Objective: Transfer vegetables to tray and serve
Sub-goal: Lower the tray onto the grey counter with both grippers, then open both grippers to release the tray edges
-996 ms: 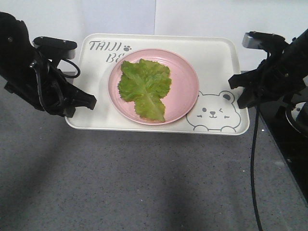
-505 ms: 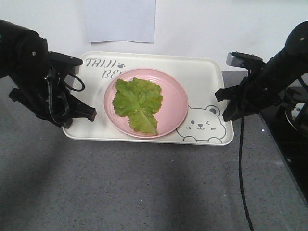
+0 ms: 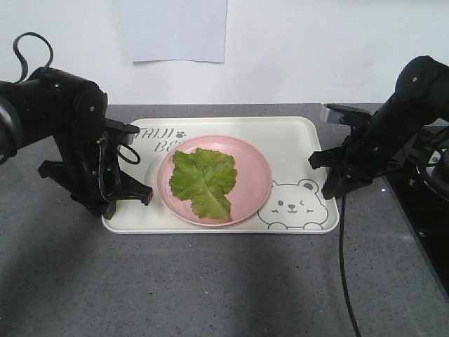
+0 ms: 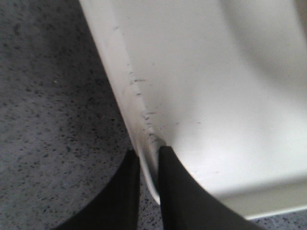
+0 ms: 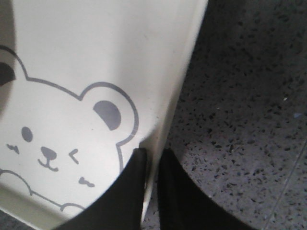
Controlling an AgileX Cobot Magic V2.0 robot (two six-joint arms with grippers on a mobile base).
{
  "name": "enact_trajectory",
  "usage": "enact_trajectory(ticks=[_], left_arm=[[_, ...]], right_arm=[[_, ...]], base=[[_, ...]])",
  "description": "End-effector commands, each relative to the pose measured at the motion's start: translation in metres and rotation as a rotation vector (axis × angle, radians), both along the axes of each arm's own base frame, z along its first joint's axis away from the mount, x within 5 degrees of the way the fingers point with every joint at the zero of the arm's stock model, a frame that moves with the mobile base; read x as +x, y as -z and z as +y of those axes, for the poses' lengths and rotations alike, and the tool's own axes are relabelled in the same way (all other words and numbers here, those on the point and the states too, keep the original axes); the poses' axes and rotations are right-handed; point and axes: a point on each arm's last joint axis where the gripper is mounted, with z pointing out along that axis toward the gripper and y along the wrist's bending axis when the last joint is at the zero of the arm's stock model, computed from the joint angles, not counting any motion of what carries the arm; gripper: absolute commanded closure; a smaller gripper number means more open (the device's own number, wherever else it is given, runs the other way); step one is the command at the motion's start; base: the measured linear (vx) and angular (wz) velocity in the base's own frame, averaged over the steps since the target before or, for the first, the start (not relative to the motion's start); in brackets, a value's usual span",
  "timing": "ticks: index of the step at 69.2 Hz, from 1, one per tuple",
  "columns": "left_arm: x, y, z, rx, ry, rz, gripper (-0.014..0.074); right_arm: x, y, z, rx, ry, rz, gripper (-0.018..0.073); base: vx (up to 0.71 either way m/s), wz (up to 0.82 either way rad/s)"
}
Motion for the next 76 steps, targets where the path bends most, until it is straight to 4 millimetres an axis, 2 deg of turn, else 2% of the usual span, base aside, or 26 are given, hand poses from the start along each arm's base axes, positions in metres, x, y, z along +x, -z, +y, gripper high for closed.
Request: enact_trajectory(ticks=[1,12,24,48,58,76], left_arm=[[-0.0006,-0.0215,-0.0058,-0.035,0.052,-0.078,0.0603],[0.0004,-0.0181,-0.0057,-0.025,0.063,-0.069,0.0603],[0.0017,-0.0134,-0.0051,-0.007,0.065,-0.054,0.0601],[-0.0004,-0.0127,-0.004,0.006,0.063,-0.027,0.0578],[-0.0014,-0.0126,-0.0035,0.01,0.062,-0.016,0.054],[-0.0029,-0.0141,-0.0028,0.014,0.061,-0.009,0.0416]], right_arm=[[-0.005,-0.0275,0.0107,0.072,-0.067,-0.068,0.0561],[-0.0046,-0.0257,0.0077,0.034,-0.072,-0.07,0.0543],[-0.0051,-0.0244,0.0046,-0.003,-0.083,-0.067,0.0485],[-0.0041,-0.0243,0.0042,-0.007,-0.071,-0.073,0.0249],[-0.0034,-0.0243,0.0039,-0.009,-0.058,-0.077,0.0176],[-0.0025,-0.0241,0.0032,-0.017,-0.046,-0.082,0.0167]], base=[[0.0,0.0],[0.0,0.0],[0.0,0.0],[0.0,0.0],[0.0,0.0],[0.0,0.0]])
